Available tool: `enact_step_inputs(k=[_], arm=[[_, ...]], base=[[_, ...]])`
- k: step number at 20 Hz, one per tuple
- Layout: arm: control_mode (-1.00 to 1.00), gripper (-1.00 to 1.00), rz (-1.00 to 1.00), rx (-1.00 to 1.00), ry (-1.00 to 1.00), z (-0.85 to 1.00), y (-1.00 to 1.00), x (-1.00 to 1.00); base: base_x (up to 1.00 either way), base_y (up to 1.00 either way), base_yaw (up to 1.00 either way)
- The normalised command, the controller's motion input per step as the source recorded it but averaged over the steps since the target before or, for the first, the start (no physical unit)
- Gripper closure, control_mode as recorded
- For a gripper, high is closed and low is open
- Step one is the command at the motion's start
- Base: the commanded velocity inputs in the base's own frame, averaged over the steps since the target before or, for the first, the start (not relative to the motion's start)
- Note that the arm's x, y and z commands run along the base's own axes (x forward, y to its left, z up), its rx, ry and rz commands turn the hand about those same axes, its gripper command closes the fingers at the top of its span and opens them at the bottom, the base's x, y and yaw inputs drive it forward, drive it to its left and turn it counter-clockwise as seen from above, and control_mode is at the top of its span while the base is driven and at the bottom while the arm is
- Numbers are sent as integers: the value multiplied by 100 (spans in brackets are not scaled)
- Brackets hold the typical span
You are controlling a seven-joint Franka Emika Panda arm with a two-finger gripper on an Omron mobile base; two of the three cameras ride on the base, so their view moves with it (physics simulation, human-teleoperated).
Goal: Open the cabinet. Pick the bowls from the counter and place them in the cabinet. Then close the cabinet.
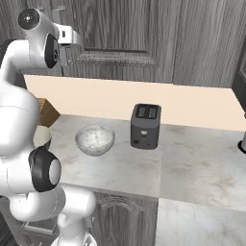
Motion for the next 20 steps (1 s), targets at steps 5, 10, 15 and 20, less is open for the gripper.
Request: enact_step_inputs(k=[5,10,15,20], arm=[[-100,100,1,1,-5,-5,-79,-59],[-100,100,0,7,-13,0,-100,-100],[-100,100,-2,11,-18,0,-100,-100],[-100,100,-5,10,-19,0,-100,-100]], base=[[0,0,0],[0,0,0],[0,0,0],[0,0,0]])
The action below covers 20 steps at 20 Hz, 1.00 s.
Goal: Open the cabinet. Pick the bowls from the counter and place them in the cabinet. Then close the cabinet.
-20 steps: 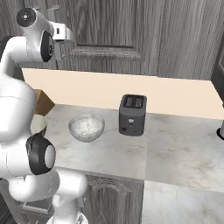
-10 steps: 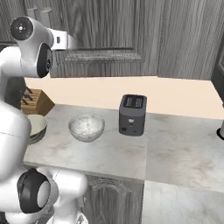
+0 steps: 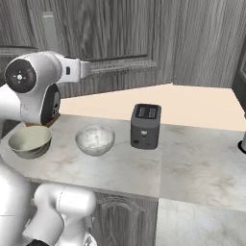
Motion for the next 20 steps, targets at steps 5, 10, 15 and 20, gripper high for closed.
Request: enact_step_inputs(k=[5,10,15,20], arm=[[-100,100,-7,10,-21,0,-100,-100],[-100,-100,-8,4,-23,0,-61,-100],[-100,-100,-18,0,-19,2,3,-100],[-100,-100,-27,-3,-25,5,30,-100]], base=[[0,0,0],[0,0,0],[0,0,0],[0,0,0]])
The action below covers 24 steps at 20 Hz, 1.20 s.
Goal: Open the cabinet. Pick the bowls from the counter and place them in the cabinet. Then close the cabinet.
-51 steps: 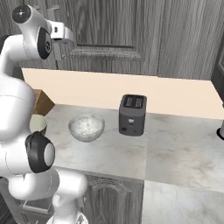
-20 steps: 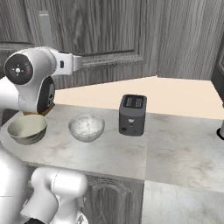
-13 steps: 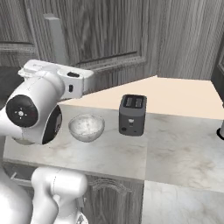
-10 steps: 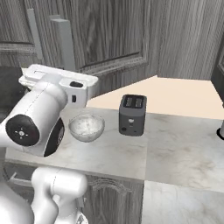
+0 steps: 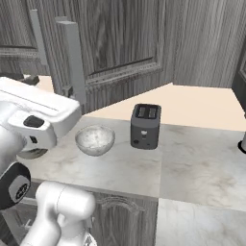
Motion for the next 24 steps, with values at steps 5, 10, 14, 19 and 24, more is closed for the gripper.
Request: enact_step_inputs(k=[5,10,14,19,24], arm=[[-100,-100,-29,-14,-11,0,98,-86],[-100,-100,-20,-10,0,-4,87,-9],[-100,-100,-6,0,1,-22,32,36],[-100,-100,0,0,0,-25,11,58],[-100,-100,0,0,0,-26,0,53]], base=[[0,0,0],[0,0,0],[0,0,0],[0,0,0],[0,0,0]])
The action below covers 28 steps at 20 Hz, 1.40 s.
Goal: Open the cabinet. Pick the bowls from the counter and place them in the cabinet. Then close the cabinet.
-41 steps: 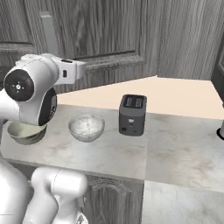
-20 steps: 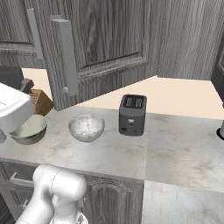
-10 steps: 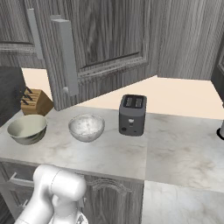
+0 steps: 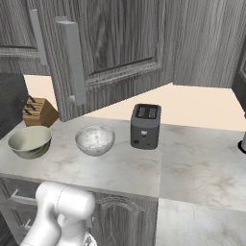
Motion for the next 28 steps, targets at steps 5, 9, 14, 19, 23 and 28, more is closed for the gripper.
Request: enact_step_inputs(k=[5,9,14,19,23,28], arm=[[-100,-100,0,0,0,-23,0,33],[-100,-100,-2,0,0,-22,0,26],[-100,-100,-2,0,0,-20,-1,34],[-100,-100,-2,0,0,-12,-10,40],[-100,-100,0,0,1,-10,-22,34],[-100,-100,0,0,0,-11,-11,36]], base=[[0,0,0],[0,0,0],[0,0,0],[0,0,0],[0,0,0],[0,0,0]])
